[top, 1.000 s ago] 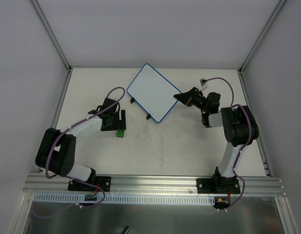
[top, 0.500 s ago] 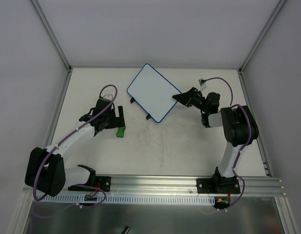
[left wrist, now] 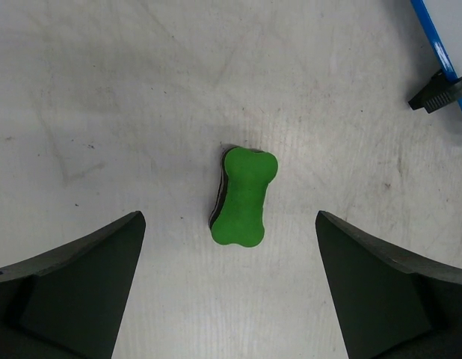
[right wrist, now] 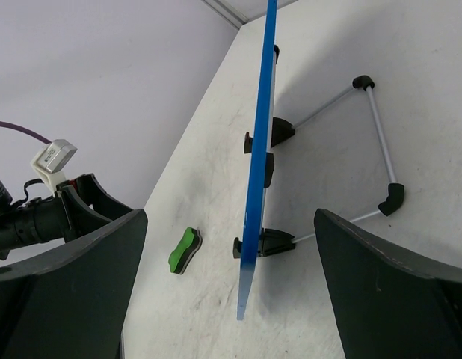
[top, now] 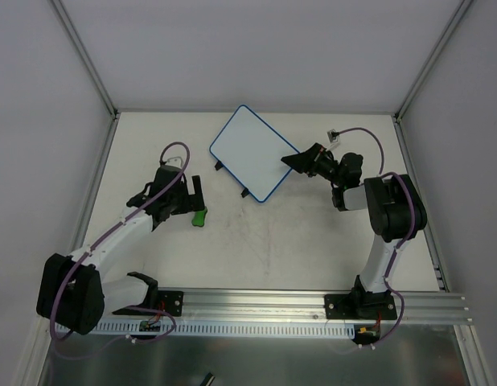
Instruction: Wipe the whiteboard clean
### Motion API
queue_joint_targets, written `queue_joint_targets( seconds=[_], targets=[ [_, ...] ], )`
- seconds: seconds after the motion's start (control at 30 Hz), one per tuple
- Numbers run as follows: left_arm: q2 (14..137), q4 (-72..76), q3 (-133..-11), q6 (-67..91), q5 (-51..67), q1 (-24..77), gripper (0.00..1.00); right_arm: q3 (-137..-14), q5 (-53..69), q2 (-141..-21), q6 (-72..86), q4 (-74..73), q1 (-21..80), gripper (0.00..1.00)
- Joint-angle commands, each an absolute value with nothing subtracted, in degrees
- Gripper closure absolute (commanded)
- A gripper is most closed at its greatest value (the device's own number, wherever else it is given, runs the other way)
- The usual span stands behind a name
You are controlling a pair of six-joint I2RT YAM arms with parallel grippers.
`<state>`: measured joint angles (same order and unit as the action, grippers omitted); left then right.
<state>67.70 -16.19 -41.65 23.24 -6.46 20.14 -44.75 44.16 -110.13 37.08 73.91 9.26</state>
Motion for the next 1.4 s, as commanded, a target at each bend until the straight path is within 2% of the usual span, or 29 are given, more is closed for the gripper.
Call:
queue_joint_targets(
  seconds=[0.0, 0.23, 0.57, 0.6, 0.7, 0.73, 0.9, 1.17, 1.37],
  targets=[
    [64.3, -14.0, -39.1, 24.2, -8.2, 19.7, 0.01, -43.6, 42.9, -107.8, 34.7, 87.5, 8.9, 0.01],
    [55.0, -9.6, -35.3, 23.9, -11.5, 19.7, 0.01, -34.6, 36.9, -99.6, 30.7, 87.5, 8.5, 0.01],
    [49.6, -9.3, -32.7, 24.1, -15.4, 19.6, 0.01, -21.6, 34.5, -83.3, 28.0, 81.4, 4.1, 0.01],
    [49.0, -9.3, -32.3, 24.8, -16.2, 19.7, 0.01, -20.6, 34.3, -81.1, 27.0, 79.0, 3.7, 0.01],
    [46.8, -8.4, -30.5, 24.3, -16.7, 19.7, 0.01, -19.4, 32.1, -69.6, 21.4, 61.4, 3.3, 0.01],
    [46.1, -8.4, -30.2, 23.3, -16.7, 19.7, 0.01, -19.8, 31.6, -63.2, 19.8, 50.6, 3.6, 0.01],
    [44.0, -8.3, -28.3, 22.4, -15.7, 19.7, 0.01, -21.7, 25.1, -47.7, 9.0, 23.6, 4.7, 0.01],
    [36.7, -8.2, -24.9, 24.3, -17.6, 19.7, 0.01, -19.8, 16.5, -36.2, 3.5, 4.1, 4.7, 0.01],
    [33.5, -8.2, -21.0, 25.4, -18.4, 19.7, 0.01, -14.2, 10.5, -30.7, 5.8, 1.6, 4.8, 0.01]
  ],
)
